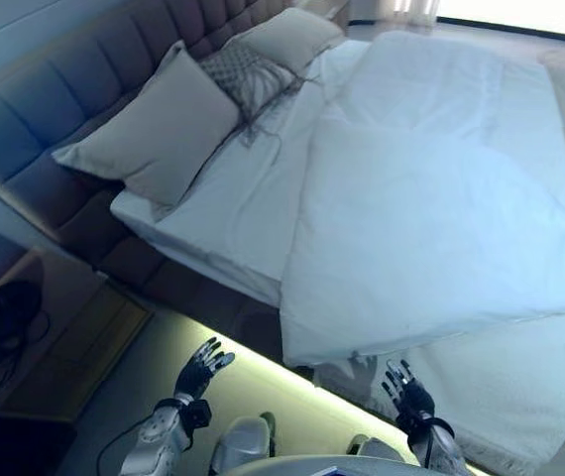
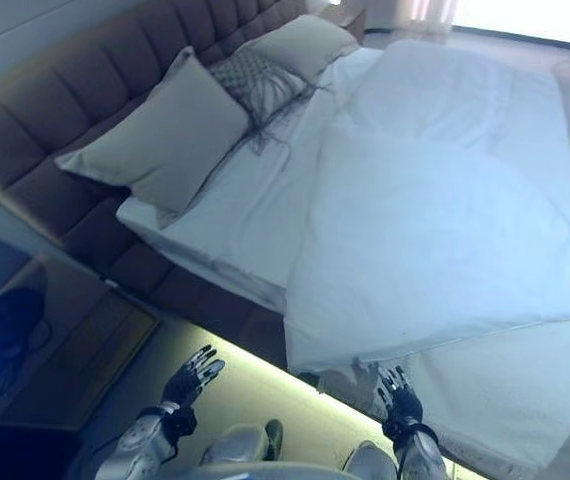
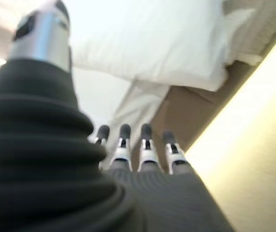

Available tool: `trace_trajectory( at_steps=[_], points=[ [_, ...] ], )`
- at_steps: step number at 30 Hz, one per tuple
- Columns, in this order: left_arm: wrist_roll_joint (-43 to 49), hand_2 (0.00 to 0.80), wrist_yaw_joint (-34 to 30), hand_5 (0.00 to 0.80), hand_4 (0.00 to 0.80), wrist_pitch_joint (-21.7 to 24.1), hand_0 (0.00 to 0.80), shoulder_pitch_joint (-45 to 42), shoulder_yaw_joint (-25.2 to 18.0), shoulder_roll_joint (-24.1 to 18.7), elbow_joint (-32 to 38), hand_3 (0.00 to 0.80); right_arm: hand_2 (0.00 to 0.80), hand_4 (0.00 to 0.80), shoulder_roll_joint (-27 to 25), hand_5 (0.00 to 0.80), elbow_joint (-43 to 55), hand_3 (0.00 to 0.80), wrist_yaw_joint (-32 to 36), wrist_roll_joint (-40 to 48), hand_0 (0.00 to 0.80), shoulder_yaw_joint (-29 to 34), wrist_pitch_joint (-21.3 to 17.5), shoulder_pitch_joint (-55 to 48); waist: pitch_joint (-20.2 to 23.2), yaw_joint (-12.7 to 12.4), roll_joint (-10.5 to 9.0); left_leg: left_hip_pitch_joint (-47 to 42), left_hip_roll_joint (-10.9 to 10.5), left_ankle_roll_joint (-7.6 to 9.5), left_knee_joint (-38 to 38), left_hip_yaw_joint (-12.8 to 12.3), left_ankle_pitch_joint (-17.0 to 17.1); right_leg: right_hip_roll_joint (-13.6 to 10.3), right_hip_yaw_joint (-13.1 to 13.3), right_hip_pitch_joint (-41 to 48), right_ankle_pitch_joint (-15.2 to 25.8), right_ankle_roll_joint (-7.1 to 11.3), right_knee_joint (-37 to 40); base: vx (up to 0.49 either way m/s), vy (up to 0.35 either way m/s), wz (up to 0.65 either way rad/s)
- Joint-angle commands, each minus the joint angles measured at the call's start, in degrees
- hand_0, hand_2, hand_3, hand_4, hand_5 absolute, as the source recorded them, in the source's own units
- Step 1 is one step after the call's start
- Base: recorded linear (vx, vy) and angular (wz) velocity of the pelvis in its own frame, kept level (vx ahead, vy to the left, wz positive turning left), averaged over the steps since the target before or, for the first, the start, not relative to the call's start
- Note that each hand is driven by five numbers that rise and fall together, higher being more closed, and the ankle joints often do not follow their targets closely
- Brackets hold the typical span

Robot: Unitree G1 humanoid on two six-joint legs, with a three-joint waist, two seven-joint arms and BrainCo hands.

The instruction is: Make the bed neatly

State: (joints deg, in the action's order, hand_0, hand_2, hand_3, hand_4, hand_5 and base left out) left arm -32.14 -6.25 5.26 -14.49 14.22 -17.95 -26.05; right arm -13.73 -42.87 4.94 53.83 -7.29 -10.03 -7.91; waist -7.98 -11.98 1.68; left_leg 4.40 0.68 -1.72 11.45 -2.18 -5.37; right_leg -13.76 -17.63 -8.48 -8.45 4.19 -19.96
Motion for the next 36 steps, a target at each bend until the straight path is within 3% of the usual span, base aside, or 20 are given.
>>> trace_trajectory(
  at_steps=[1, 5, 10, 12, 13, 16, 21, 24, 27, 31, 35, 36],
  points=[
    [1.8, 0.0, -2.3, 0.0, 0.0, 1.6, 0.0, 0.1, -2.8, -2.6, 7.0, 0.0, 0.0, 0.0, 0.5, 0.0, 1.5, 0.0, 2.5, 2.6, 0.0, 1.9, -2.6, 2.2, -0.9, -2.5, -0.96, 2.4, -0.5, 2.52, 0.6, 2.0, 3.8, -3.7, 1.3, 2.9, 10.5, 4.29, 2.9, 0.097, 0.209, -0.01],
    [2.7, 0.0, -1.4, 0.0, 0.0, 2.5, 0.0, 0.7, -1.1, -4.5, 7.5, 0.0, 0.0, 0.0, 0.7, 0.0, 1.4, 0.0, 2.3, 3.6, 0.0, 3.5, -3.5, 4.2, -2.6, -2.6, -0.08, 5.0, -2.6, 5.23, 5.3, 1.2, 1.2, -8.4, 3.2, -5.3, 13.8, 5.22, -8.7, 0.051, 0.131, 0.01],
    [-2.6, 0.0, 2.0, 0.0, 0.0, 5.2, 0.0, 8.3, 1.3, -6.6, 6.2, 0.0, 0.0, 0.0, -1.4, 0.0, 1.9, 0.0, 3.1, 5.7, 0.0, 1.6, -5.8, 11.5, -7.2, -2.2, 0.37, 15.5, -3.3, 4.98, 16.0, -0.8, -2.6, -8.2, 3.6, -13.4, 12.1, 4.16, -7.1, -0.239, -0.095, -0.12],
    [-3.4, 0.0, 1.7, 0.0, 0.0, 5.0, 0.0, 11.1, 1.5, -6.6, 5.6, 0.0, 0.0, 0.0, -2.4, 0.0, 2.4, 0.0, 3.5, 6.9, 0.0, 1.1, -7.0, 13.5, -8.5, -2.2, 1.04, 20.2, -3.4, 5.3, 21.9, -2.0, -4.6, -9.0, 3.4, -17.2, 10.5, 3.35, -12.1, -0.211, -0.094, -0.03],
    [-3.7, 0.0, 1.5, 0.0, 0.0, 5.0, 0.0, 11.3, 1.9, -6.2, 5.2, 0.0, 0.0, 0.0, -2.7, 0.0, 2.8, 0.0, 3.1, 7.0, 0.0, 1.1, -7.1, 14.1, -8.8, -2.5, 1.62, 21.3, -3.6, 5.51, 25.1, -1.5, -7.5, -9.0, 4.3, -18.9, 8.2, 3.75, -16.1, -0.021, -0.033, 0.04],
    [-2.5, 0.0, 1.1, 0.0, 0.0, 4.1, 0.0, 9.0, 2.1, -4.8, 5.0, 0.0, 0.0, 0.0, -3.4, 0.0, 5.7, 0.0, 2.9, 8.5, 0.0, 1.0, -5.5, 14.1, -8.8, -2.8, 2.51, 23.6, -4.5, 6.66, 29.7, -1.0, -9.5, -9.5, 5.7, -22.7, 6.4, 3.03, -22.5, 0.061, 0.012, -0.01],
    [-3.3, 0.0, 1.4, 0.0, 0.0, 7.6, 0.0, 6.4, 3.3, -4.3, 5.0, 0.0, 0.0, 0.0, -4.1, 0.0, 4.6, 0.0, 7.3, 14.8, 0.0, 3.2, -2.8, 14.7, -9.1, -2.5, 4.3, 26.2, -5.5, 6.52, 29.1, -0.7, -7.9, -9.1, 7.1, -26.3, 6.4, 3.28, -24.5, -0.029, 0.034, -0.1],
    [-4.6, 0.0, 2.8, 0.0, 0.0, 9.5, 0.0, 7.2, 3.8, -4.7, 4.7, 0.0, 0.0, 0.0, -6.0, 0.0, -0.6, 0.0, 7.6, 11.0, 0.0, 4.2, -3.3, 18.2, -10.3, -2.8, 5.68, 28.2, -6.3, 6.48, 29.2, -0.3, -7.1, -8.9, 7.5, -28.3, 6.0, 3.12, -25.6, -0.111, 0.021, 0.04],
    [-5.1, 0.0, 4.0, 0.0, 0.0, 10.8, 0.0, 7.0, 4.0, -4.8, 3.7, 0.0, 0.0, 0.0, -6.7, 0.0, -3.4, 0.0, 8.4, 14.0, 0.0, 4.5, -3.3, 20.5, -10.7, -3.2, 6.13, 28.1, -6.5, 5.9, 28.1, 0.0, -6.3, -8.4, 7.5, -28.3, 5.3, 3.38, -25.5, -0.005, 0.041, 0.04],
    [-6.5, 0.0, 3.7, 0.0, 0.0, 11.7, 0.0, 6.3, 2.7, -4.7, 3.2, 0.0, 0.0, 0.0, -6.8, 0.0, -4.8, 0.0, 8.7, 11.5, 0.0, 4.6, -2.4, 21.2, -11.2, -3.4, 6.3, 27.7, -6.8, 5.31, 27.1, 0.6, -5.7, -7.7, 8.8, -27.9, 6.8, 3.61, -23.6, 0.009, 0.067, -0.13],
    [-7.6, 0.0, 3.4, 0.0, 0.0, 11.0, 0.0, 5.3, 2.2, -4.7, 5.0, 0.0, 0.0, 0.0, -7.3, 0.0, -7.0, 0.0, 9.7, 17.9, 0.0, 6.0, 0.8, 21.5, -12.2, -3.9, 7.0, 27.8, -7.1, 5.1, 26.8, 1.3, -5.2, -7.9, 9.6, -27.6, 7.7, 3.86, -22.8, 0.01, 0.098, -0.12],
    [-7.8, 0.0, 4.1, 0.0, 0.0, 11.1, 0.0, 5.3, 2.8, -4.3, 4.5, 0.0, 0.0, 0.0, -7.4, 0.0, -7.5, 0.0, 9.3, 22.6, 0.0, 6.8, 3.1, 23.0, -12.7, -3.8, 7.53, 28.7, -7.0, 4.96, 27.1, 0.9, -4.9, -8.5, 9.2, -28.4, 7.4, 3.91, -23.5, -0.068, 0.129, -0.15]
  ],
)
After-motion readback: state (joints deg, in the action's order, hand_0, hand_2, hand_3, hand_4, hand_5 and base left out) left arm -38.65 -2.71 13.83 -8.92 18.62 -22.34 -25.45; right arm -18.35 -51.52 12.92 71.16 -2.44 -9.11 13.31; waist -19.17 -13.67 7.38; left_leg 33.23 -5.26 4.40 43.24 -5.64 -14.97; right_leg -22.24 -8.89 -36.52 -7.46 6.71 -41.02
